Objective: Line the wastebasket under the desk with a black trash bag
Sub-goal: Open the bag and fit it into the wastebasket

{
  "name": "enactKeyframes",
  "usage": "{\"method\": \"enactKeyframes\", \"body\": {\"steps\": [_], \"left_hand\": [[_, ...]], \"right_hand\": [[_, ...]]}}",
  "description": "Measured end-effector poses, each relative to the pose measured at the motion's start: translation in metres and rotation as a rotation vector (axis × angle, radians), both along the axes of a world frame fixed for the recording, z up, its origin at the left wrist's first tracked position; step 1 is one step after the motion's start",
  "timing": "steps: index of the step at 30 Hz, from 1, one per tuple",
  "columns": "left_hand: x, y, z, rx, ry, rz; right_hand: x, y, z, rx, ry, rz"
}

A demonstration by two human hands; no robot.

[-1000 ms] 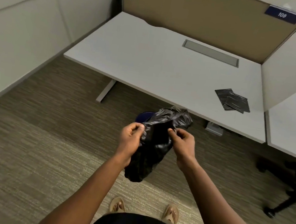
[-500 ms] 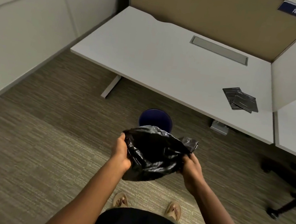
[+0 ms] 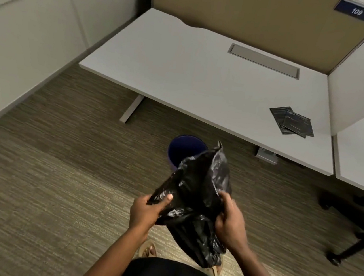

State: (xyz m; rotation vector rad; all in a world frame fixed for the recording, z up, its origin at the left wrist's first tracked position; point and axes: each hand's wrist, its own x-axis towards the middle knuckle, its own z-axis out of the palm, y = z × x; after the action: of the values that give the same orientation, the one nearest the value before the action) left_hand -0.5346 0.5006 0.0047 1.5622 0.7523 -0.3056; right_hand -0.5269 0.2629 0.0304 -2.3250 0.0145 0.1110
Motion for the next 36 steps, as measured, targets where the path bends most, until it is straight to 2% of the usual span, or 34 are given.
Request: {"method": "enactKeyframes", "body": {"steps": [2, 5, 6, 9, 11, 12, 14, 15, 17, 19, 20, 22, 24, 25, 27, 29, 31, 32, 34, 36], "left_hand": [[0.004, 0.004, -0.004, 0.056, 0.088, 0.066], [0.027, 0.011, -0.005, 0.079, 0.183, 0.194], [0.038, 0.011, -0.006, 0.037, 0.214, 0.218], [0.065, 0.010, 0.003, -0.295, 0.295, 0.257], [0.079, 0.005, 0.010, -0.405, 0.246, 0.228], [0.084, 0.002, 0.014, -0.406, 0.196, 0.211], [0.089, -0.002, 0.022, -0.436, 0.104, 0.174], [0.090, -0.004, 0.025, -0.475, 0.069, 0.152], [0.091, -0.003, 0.029, -0.509, 0.015, 0.060], [0.090, -0.001, 0.036, -0.465, -0.026, -0.102], [0.089, 0.002, 0.041, -0.421, -0.060, -0.219], [0.089, 0.009, 0.049, -0.335, -0.157, -0.465], [0.090, 0.020, 0.056, -0.217, -0.228, -0.643], [0.093, 0.027, 0.059, -0.130, -0.260, -0.703], [0.102, 0.046, 0.058, 0.202, -0.302, -0.780], [0.109, 0.063, 0.053, 0.736, -0.279, -0.831], [0.109, 0.077, 0.043, 1.130, -0.283, -0.765], [0.106, 0.082, 0.037, 1.220, -0.268, -0.688], [0.101, 0.093, 0.021, 1.236, -0.159, -0.490], [0.096, 0.102, 0.001, 1.117, 0.019, -0.384]], "right_hand": [[-0.011, -0.008, -0.015, 0.116, 0.176, -0.043], [-0.001, -0.018, -0.015, 0.358, 0.321, -0.202], [0.010, -0.019, -0.011, 0.440, 0.365, -0.261], [0.057, -0.013, 0.006, 0.719, 0.535, -0.480], [0.085, -0.007, 0.016, 0.918, 0.629, -0.559], [0.093, -0.003, 0.018, 0.940, 0.639, -0.571], [0.097, 0.008, 0.020, 0.845, 0.615, -0.551], [0.095, 0.015, 0.019, 0.733, 0.582, -0.503], [0.087, 0.026, 0.012, 0.309, 0.429, -0.307], [0.080, 0.032, 0.003, -0.191, 0.159, -0.083], [0.080, 0.036, 0.002, -0.356, 0.040, 0.003], [0.088, 0.042, 0.006, -0.484, -0.098, 0.150], [0.102, 0.049, 0.012, -0.512, -0.108, 0.313], [0.111, 0.051, 0.017, -0.489, -0.054, 0.367], [0.128, 0.056, 0.031, -0.398, 0.101, 0.356], [0.141, 0.058, 0.041, -0.316, 0.172, 0.299], [0.151, 0.060, 0.048, -0.210, 0.137, 0.269], [0.154, 0.061, 0.051, -0.139, 0.122, 0.255], [0.160, 0.063, 0.054, -0.039, 0.139, 0.231], [0.163, 0.063, 0.050, -0.053, 0.207, 0.213]]}}
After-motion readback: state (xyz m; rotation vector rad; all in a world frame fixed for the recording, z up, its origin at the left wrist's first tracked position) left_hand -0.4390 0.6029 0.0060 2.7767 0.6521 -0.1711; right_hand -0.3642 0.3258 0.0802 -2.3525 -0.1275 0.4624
